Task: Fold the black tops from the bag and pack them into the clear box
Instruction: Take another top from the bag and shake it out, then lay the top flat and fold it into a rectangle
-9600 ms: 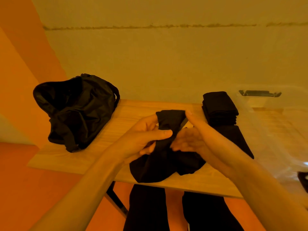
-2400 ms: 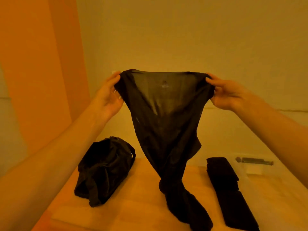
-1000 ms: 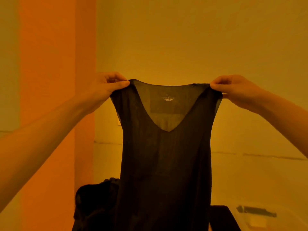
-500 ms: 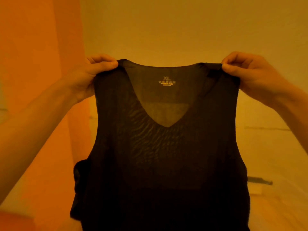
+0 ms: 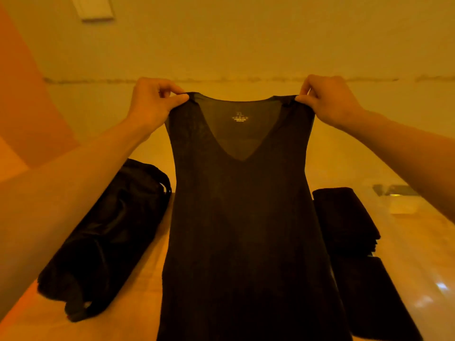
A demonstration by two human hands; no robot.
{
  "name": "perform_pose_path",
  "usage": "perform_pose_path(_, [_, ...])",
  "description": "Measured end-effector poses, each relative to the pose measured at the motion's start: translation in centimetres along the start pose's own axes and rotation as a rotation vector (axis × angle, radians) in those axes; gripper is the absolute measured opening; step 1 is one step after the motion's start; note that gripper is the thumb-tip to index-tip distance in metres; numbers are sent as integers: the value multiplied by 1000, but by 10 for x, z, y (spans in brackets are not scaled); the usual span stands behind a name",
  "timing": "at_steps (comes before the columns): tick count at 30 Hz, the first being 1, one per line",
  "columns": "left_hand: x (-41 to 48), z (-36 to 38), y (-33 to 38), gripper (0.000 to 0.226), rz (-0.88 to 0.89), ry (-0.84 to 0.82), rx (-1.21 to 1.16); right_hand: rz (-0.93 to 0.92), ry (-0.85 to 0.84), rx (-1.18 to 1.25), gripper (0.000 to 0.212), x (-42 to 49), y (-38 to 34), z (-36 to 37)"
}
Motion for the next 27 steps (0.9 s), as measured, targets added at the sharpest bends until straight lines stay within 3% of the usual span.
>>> perform_pose_path(6, [14, 55, -56, 7, -10, 8, 103, -16, 54, -128, 23, 22, 24, 56])
perform_pose_path(14, [33, 72, -95, 10, -31, 129, 140, -60, 175, -268, 26, 42, 29, 82])
perform_pose_path(17, [26, 81, -102, 22, -8, 97, 208, -111, 163, -345, 26, 36, 30, 92])
perform_pose_path(20, [-14, 96, -95, 27, 83, 7, 342, -175, 36, -345, 20, 3, 13, 112])
perform_pose_path(23, [-103, 118, -71, 32, 57, -360, 482, -194, -333, -103, 19, -72, -22, 142])
perform_pose_path(25, [-177, 120, -49, 50, 38, -525, 542, -198, -558, -47, 34, -145, -44, 160])
perform_pose_path(27, [-240, 114, -35, 73, -21, -653, 617, -125, -613, -66, 53, -209, -54, 172])
Point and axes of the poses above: each hand's wrist, its own x-axis towards the middle knuckle, its own z-axis out of the palm, y = z × x, the point moved 4 cm from there along x, towards the middle knuckle, and after that the axes turned 6 degrees about z, right-handed, at the moved point
